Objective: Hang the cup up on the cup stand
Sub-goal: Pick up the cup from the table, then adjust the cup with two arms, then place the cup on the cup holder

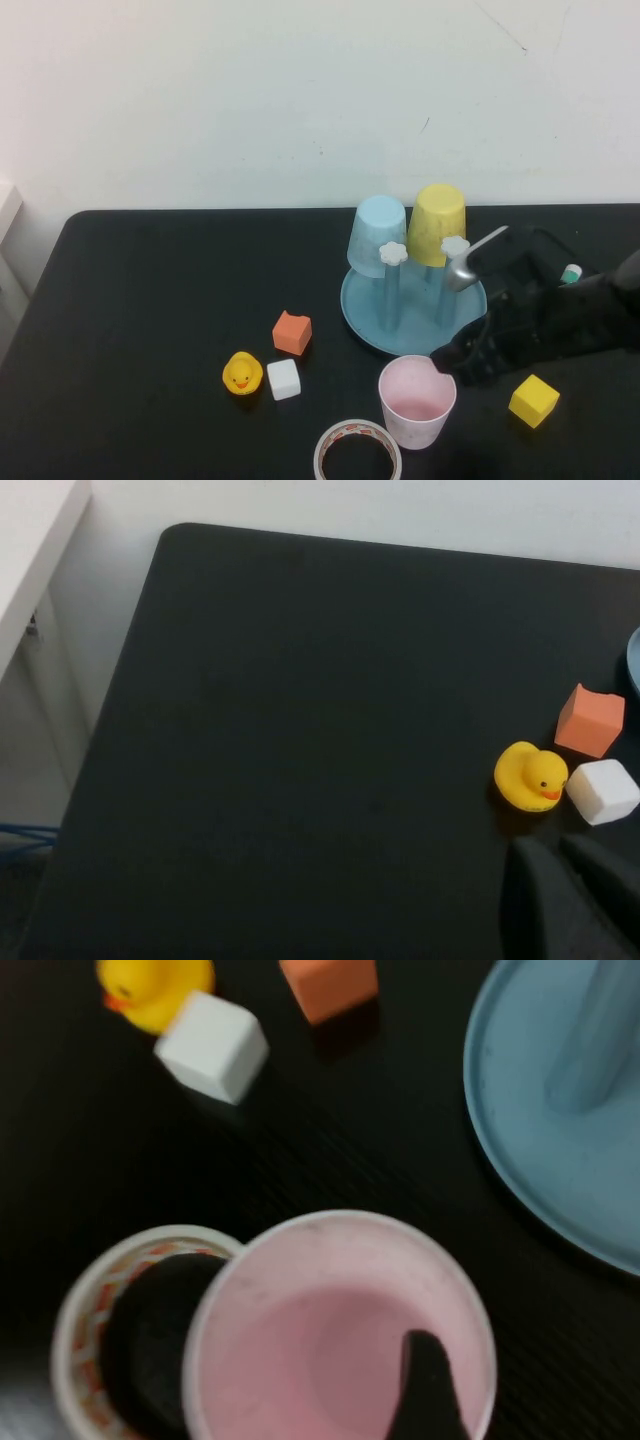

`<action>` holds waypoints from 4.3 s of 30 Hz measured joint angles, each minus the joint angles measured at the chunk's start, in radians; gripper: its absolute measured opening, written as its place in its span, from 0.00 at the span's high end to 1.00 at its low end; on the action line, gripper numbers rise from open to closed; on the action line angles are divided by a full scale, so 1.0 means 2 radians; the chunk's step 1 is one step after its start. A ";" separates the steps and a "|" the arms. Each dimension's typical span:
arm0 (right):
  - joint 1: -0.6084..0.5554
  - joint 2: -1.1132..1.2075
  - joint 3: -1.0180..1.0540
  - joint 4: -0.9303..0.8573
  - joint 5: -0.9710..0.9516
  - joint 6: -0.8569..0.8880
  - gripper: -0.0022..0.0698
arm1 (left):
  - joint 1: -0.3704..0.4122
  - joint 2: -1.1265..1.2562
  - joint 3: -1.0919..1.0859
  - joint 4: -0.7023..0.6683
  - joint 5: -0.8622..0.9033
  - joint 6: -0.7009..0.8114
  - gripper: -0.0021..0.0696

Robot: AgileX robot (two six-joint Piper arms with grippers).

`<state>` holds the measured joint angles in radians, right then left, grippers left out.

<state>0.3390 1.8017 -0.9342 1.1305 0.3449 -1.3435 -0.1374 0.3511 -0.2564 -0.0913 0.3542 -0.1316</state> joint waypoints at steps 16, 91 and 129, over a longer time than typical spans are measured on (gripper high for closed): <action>0.000 0.085 -0.029 -0.001 0.014 -0.005 0.76 | 0.000 0.000 0.002 -0.235 -0.076 0.017 0.97; 0.257 -0.059 -0.239 0.314 0.143 -0.671 0.91 | 0.000 0.052 -0.100 -0.809 -0.024 0.069 0.21; 0.272 -0.097 -0.236 0.284 0.012 -0.447 0.32 | 0.000 0.081 -0.194 -0.813 -0.135 0.409 0.19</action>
<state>0.8830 1.6079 -1.4062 1.6981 0.3692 -2.2372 -0.1380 0.5132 -0.6438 -1.7176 0.0839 0.6860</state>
